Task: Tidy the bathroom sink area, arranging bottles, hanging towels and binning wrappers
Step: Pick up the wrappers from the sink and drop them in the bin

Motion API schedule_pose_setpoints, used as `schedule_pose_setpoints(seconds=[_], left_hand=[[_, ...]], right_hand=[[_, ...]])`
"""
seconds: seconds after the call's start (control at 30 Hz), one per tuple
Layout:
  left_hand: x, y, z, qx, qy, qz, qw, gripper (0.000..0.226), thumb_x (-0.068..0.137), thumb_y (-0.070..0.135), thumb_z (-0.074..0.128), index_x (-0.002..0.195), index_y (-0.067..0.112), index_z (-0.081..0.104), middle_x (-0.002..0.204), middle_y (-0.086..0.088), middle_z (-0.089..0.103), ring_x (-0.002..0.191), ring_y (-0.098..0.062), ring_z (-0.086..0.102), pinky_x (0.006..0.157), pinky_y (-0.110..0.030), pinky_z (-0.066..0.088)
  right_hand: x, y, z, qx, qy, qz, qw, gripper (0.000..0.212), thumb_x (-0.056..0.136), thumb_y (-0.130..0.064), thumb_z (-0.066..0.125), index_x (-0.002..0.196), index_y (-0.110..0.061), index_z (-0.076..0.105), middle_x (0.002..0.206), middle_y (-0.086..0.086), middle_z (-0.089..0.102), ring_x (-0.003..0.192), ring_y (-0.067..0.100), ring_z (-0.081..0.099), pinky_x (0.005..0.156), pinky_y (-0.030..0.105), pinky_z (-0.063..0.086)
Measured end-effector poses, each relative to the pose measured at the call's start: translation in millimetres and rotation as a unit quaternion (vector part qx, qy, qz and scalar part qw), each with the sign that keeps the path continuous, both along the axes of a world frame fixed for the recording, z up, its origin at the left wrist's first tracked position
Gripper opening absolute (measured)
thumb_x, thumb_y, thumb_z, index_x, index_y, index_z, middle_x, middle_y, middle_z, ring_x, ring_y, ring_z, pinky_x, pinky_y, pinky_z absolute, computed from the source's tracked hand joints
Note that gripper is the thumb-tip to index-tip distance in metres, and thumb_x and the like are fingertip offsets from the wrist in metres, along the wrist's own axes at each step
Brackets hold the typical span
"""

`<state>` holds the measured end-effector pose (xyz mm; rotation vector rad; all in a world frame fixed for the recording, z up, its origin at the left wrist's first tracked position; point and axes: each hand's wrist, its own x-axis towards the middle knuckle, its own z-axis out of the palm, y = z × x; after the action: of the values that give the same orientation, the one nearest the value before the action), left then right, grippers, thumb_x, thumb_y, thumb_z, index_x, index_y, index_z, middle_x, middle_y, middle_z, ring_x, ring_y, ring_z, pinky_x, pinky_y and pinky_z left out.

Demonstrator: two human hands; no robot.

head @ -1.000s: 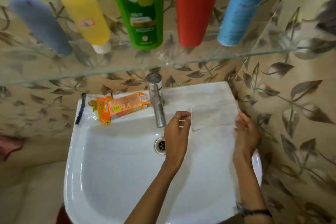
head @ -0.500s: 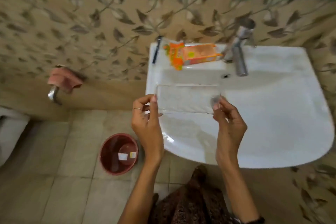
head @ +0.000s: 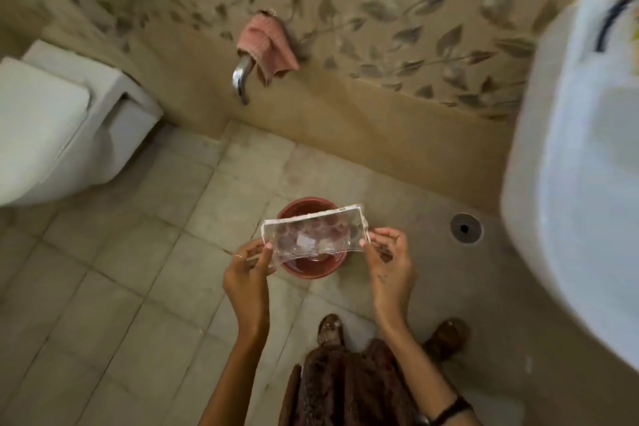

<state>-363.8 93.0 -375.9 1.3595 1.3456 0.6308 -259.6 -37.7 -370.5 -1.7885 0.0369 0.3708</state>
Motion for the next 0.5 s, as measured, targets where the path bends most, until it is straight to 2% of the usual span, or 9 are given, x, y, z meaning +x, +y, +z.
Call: schedule_pose_setpoints(seconds=[0.07, 0.13, 0.2, 0.3, 0.4, 0.5], left_hand=[[-1, 10, -59, -0.114, -0.003, 0.056, 0.992, 0.016, 0.082, 0.003, 0.064, 0.098, 0.0, 0.067, 0.079, -0.004, 0.065, 0.068, -0.014, 0.062, 0.05, -0.013, 0.052], [1, 17, -116, -0.201, 0.008, 0.079, 0.976, 0.021, 0.083, -0.005, 0.059, 0.103, -0.007, 0.062, 0.082, -0.009, 0.064, 0.073, -0.02, 0.061, 0.05, -0.013, 0.053], [3, 25, -170, -0.253, 0.024, 0.067, 0.965, 0.025, 0.083, -0.01, 0.054, 0.107, -0.007, 0.06, 0.091, -0.014, 0.064, 0.082, -0.026, 0.061, 0.055, -0.016, 0.055], [3, 39, -235, -0.285, 0.043, -0.007, 0.958, 0.028, 0.08, -0.011, 0.054, 0.104, 0.002, 0.062, 0.076, -0.004, 0.066, 0.07, -0.018, 0.062, 0.062, -0.024, 0.052], [1, 50, -289, -0.29, 0.049, -0.082, 0.952, 0.021, 0.077, 0.004, 0.062, 0.091, 0.018, 0.068, 0.062, 0.011, 0.068, 0.058, -0.003, 0.064, 0.055, -0.017, 0.052], [-2, 57, -340, -0.28, 0.069, -0.109, 0.951, 0.023, 0.083, 0.007, 0.06, 0.082, 0.028, 0.067, 0.065, 0.014, 0.067, 0.053, 0.003, 0.063, 0.045, -0.013, 0.048]], right_hand=[[6, 16, -58, -0.045, 0.033, 0.044, 0.997, 0.015, 0.084, -0.008, 0.066, 0.085, -0.022, 0.059, 0.082, -0.006, 0.067, 0.076, 0.012, 0.064, 0.066, 0.01, 0.047], [16, 29, -115, -0.097, 0.05, 0.092, 0.99, 0.005, 0.084, -0.004, 0.065, 0.087, -0.005, 0.067, 0.084, 0.005, 0.07, 0.079, 0.027, 0.065, 0.074, 0.028, 0.05], [28, 40, -169, -0.139, 0.054, 0.135, 0.979, 0.012, 0.082, 0.0, 0.064, 0.092, 0.002, 0.071, 0.093, 0.018, 0.071, 0.086, 0.033, 0.066, 0.081, 0.039, 0.05], [42, 53, -240, -0.192, 0.076, 0.19, 0.96, 0.018, 0.082, 0.002, 0.063, 0.098, 0.003, 0.072, 0.101, 0.02, 0.07, 0.093, 0.032, 0.065, 0.087, 0.038, 0.05], [48, 60, -303, -0.203, 0.106, 0.225, 0.947, 0.019, 0.084, 0.001, 0.062, 0.1, 0.004, 0.07, 0.106, 0.02, 0.069, 0.098, 0.032, 0.065, 0.091, 0.042, 0.05], [48, 68, -356, -0.206, 0.137, 0.248, 0.937, 0.022, 0.083, -0.002, 0.063, 0.104, 0.002, 0.069, 0.109, 0.017, 0.07, 0.101, 0.028, 0.064, 0.095, 0.04, 0.049]])
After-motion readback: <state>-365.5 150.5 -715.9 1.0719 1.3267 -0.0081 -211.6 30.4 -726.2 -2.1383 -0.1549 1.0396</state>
